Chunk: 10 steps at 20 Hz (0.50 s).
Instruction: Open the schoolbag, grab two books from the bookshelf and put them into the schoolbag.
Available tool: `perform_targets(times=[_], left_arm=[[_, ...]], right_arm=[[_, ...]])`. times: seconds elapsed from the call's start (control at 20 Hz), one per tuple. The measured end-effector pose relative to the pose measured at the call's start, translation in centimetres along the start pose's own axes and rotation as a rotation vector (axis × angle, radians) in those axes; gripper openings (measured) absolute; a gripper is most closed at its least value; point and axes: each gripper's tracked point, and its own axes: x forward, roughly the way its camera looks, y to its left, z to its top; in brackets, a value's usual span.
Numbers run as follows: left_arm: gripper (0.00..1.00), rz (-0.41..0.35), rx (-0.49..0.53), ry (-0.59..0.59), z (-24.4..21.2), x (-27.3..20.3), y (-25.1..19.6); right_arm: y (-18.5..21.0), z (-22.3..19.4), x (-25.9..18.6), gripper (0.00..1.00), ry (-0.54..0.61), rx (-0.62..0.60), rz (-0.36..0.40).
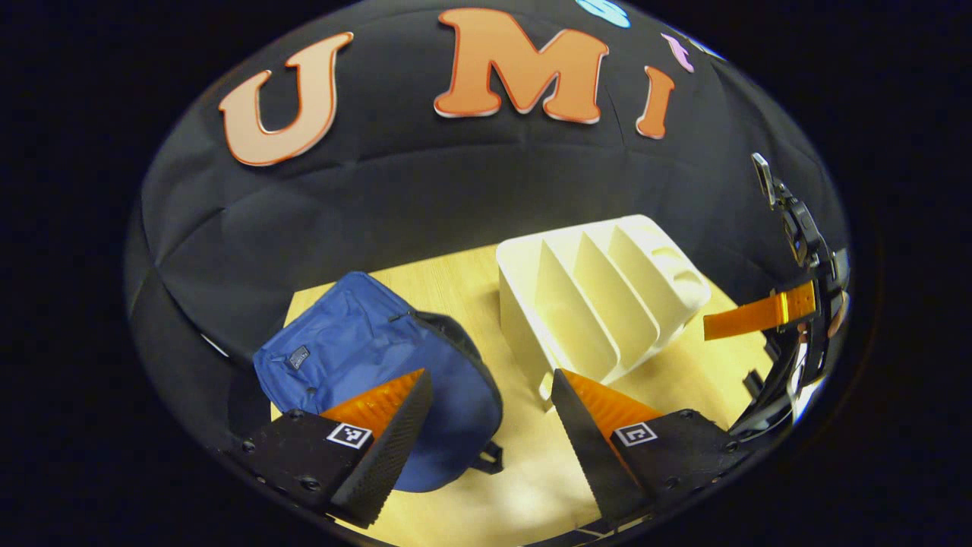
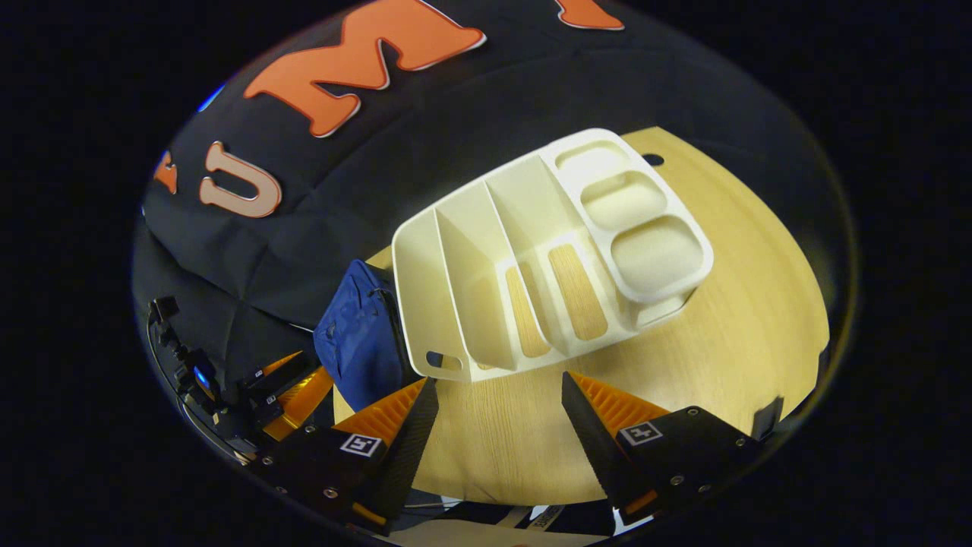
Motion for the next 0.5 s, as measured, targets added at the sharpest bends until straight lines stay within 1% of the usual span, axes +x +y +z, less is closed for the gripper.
perform_targets(times=[0.2,0.3,0.45,0.5], left_arm=[[0.99,0.038,-0.096,-0.243,7.1,-3.7,-1.3],[0.99,0.051,-0.104,-0.324,9.0,-5.0,-1.0],[0.99,0.066,-0.088,-0.412,9.7,-6.4,-0.4],[1.0,0.069,-0.08,-0.434,10.1,-6.8,-0.4]], right_arm=[[1.6,5.6,-5.1,0.98,-0.208,-0.142,0.026],[2.0,7.8,-8.4,0.97,-0.304,-0.183,0.029],[2.8,11.2,-13.1,0.97,-0.448,-0.25,0.008],[2.6,11.6,-12.9,0.97,-0.492,-0.279,-0.012]])
